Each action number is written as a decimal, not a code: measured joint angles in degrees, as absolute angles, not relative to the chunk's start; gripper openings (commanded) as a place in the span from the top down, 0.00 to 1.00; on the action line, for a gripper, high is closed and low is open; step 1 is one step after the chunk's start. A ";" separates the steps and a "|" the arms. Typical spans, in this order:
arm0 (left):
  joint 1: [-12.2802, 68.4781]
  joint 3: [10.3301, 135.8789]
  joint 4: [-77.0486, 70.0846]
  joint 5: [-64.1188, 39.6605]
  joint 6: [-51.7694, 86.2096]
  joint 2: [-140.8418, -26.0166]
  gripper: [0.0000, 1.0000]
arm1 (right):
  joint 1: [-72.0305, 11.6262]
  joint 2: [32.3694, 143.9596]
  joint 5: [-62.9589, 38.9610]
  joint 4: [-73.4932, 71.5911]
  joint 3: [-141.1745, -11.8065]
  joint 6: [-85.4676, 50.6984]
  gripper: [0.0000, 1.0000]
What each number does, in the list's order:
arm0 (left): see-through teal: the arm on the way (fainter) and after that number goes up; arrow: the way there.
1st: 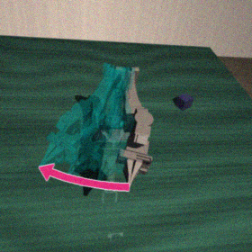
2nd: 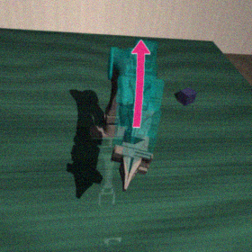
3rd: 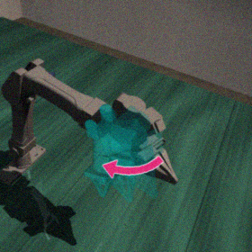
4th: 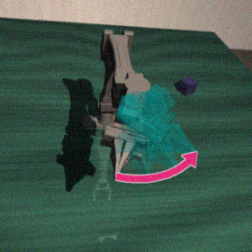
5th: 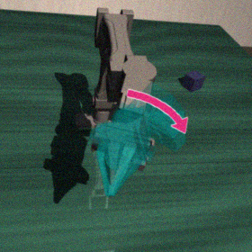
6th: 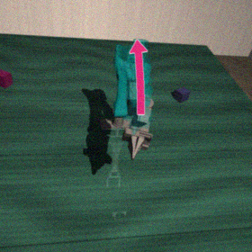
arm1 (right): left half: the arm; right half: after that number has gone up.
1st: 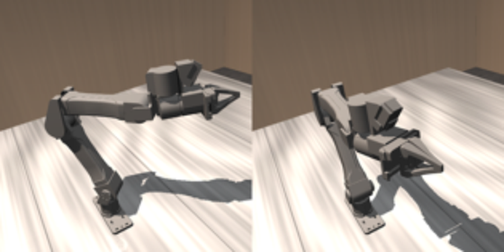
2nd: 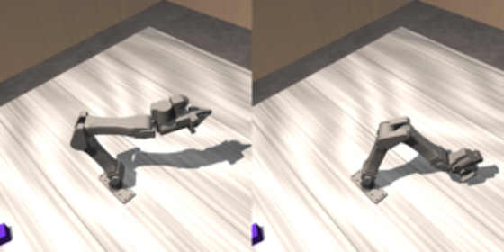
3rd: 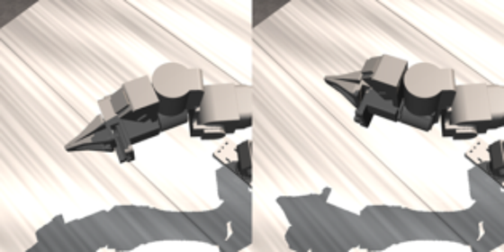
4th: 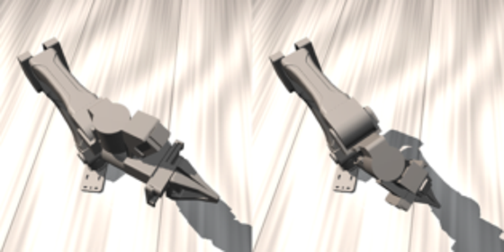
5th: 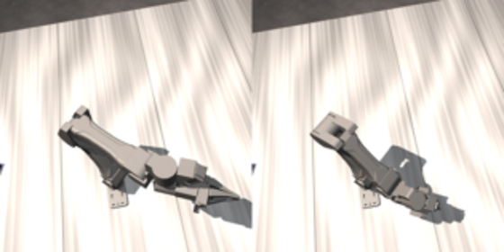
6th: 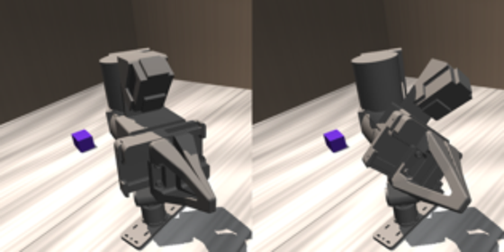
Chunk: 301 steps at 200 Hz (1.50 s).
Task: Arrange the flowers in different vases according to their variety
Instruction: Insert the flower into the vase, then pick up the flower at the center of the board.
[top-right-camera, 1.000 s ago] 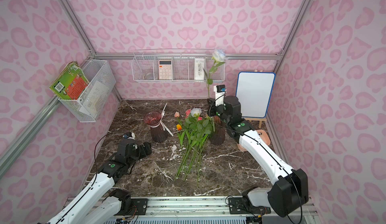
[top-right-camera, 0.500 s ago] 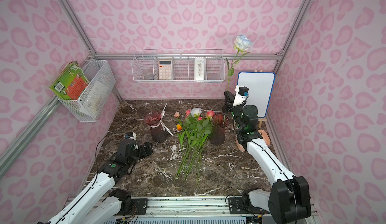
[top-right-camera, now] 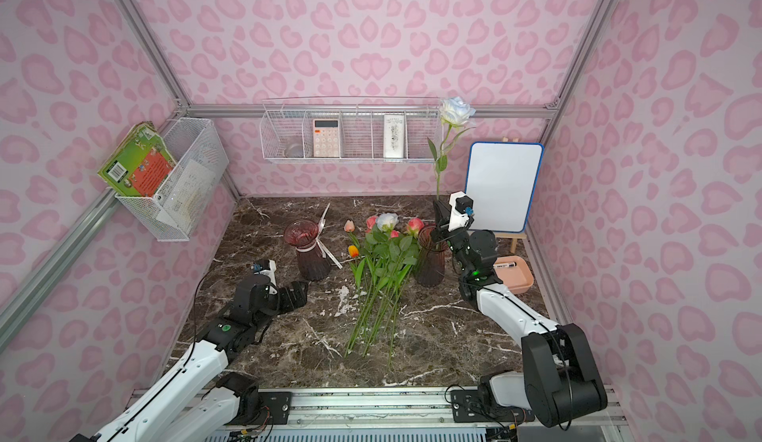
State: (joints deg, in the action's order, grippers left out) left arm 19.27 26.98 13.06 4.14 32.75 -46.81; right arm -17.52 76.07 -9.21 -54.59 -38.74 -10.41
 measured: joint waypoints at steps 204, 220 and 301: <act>45.17 52.14 29.41 -1.10 29.12 -75.40 0.40 | -20.12 38.65 -6.57 -3.31 -28.73 -19.94 0.26; 47.33 57.32 31.77 -1.10 27.99 -81.47 0.45 | -19.88 37.63 -5.76 -1.41 -27.24 -20.88 0.26; 48.05 79.02 42.02 -0.32 21.30 -107.26 0.67 | -16.58 35.35 -7.11 0.95 -23.14 -23.73 0.28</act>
State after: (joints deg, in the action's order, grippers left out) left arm 48.05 79.02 42.02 -0.32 21.30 -107.26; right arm -16.58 35.35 -7.11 0.95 -23.14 -23.73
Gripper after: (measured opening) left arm 0.353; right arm 0.723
